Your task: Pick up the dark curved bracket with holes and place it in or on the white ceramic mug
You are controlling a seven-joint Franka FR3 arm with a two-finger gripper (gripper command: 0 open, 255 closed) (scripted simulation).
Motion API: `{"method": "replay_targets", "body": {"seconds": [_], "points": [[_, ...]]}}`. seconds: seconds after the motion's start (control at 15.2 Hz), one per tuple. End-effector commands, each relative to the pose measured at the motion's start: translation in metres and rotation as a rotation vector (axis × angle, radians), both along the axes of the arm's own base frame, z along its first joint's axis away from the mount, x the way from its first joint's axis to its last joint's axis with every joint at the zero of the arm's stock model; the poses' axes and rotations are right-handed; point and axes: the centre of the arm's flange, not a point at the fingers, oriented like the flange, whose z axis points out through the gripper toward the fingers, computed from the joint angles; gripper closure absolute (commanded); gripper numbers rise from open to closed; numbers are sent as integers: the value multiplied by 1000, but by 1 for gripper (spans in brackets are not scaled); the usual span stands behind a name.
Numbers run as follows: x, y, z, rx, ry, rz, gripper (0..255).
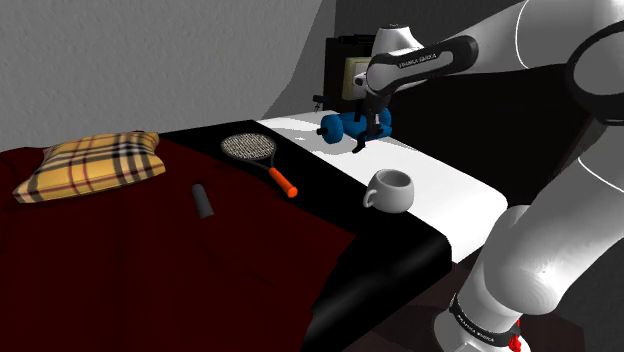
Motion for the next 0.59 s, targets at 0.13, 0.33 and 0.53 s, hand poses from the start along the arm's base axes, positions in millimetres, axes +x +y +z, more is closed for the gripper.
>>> {"method": "replay_targets", "body": {"seconds": [0.13, 0.33, 0.53], "points": [[-51, 19, 1, -1, -1, 0, 255], [-88, 32, 2, -1, -1, 0, 255], [-125, 45, 4, -1, -1, 0, 255]]}}
